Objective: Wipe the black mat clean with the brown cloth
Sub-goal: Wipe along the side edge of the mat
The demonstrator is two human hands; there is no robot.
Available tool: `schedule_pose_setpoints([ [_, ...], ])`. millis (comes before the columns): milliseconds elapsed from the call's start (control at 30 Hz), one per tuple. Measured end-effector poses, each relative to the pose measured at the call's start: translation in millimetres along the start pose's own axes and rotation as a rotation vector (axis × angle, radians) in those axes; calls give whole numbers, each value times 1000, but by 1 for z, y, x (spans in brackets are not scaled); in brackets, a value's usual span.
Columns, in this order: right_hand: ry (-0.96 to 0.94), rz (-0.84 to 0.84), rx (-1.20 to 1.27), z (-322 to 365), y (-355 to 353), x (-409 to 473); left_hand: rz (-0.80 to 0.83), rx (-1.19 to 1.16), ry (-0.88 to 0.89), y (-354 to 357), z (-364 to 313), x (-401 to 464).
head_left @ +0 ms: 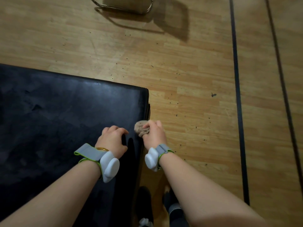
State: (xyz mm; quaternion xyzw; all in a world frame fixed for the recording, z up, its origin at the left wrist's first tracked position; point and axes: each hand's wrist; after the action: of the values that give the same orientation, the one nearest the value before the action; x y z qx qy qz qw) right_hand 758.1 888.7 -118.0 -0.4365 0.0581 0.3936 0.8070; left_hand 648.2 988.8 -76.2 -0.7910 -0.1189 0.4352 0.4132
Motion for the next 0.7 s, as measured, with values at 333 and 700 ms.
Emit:
schedule_pose_setpoints([
  [333, -39, 94, -5, -12, 21, -47, 7, 25, -2, 7, 3, -7],
  [700, 101, 45, 124, -14, 2, -9, 12, 43, 8, 13, 5, -14],
])
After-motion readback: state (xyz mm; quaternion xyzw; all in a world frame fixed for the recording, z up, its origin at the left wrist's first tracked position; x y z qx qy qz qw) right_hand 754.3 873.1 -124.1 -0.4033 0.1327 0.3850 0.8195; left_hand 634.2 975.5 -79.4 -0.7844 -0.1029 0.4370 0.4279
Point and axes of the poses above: each hand's wrist, its own x-axis towards the middle knuckle, its own y-axis out of the palm, z = x × y, and after that the axes turned 3 degrees about -y, right-handed
